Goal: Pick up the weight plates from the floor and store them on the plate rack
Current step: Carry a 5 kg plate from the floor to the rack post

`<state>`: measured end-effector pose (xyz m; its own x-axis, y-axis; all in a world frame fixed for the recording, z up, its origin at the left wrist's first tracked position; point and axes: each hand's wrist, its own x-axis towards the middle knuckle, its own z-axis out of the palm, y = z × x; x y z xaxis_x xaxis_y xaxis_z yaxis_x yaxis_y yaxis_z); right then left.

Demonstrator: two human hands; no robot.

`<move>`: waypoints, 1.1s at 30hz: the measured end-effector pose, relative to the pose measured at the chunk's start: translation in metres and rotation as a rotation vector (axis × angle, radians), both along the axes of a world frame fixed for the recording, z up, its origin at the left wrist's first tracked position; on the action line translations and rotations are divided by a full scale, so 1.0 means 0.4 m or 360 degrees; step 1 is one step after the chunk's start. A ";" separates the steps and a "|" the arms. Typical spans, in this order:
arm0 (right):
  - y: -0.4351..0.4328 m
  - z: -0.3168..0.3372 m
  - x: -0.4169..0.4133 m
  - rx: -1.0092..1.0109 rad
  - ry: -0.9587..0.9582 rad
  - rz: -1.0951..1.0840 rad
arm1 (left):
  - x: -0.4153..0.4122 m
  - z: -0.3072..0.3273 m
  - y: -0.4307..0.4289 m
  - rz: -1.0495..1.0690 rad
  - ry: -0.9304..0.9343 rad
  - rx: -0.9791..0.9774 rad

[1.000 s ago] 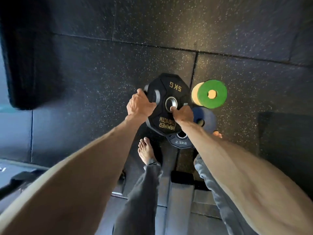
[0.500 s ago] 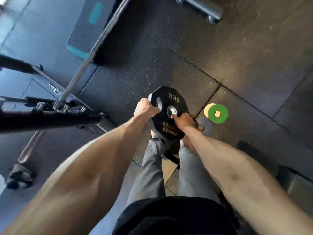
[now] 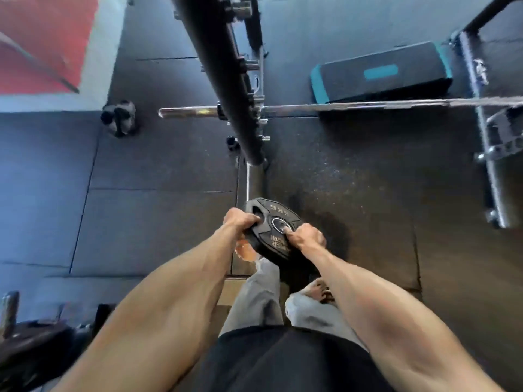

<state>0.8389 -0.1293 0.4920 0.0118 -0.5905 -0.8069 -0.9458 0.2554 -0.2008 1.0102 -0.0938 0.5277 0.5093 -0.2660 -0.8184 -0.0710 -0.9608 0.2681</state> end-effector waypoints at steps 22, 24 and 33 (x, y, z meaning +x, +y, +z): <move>-0.150 0.125 1.093 0.0034 -0.0628 0.0233 | 0.923 0.263 -0.054 0.0801 -0.0566 -0.0699; -0.188 0.144 1.213 -0.0019 -0.0709 0.0239 | 1.030 0.280 -0.083 0.0785 -0.0621 -0.0705; -0.450 0.138 1.778 -0.0193 -0.0845 0.0321 | 1.523 0.267 -0.271 0.0751 -0.0711 -0.0785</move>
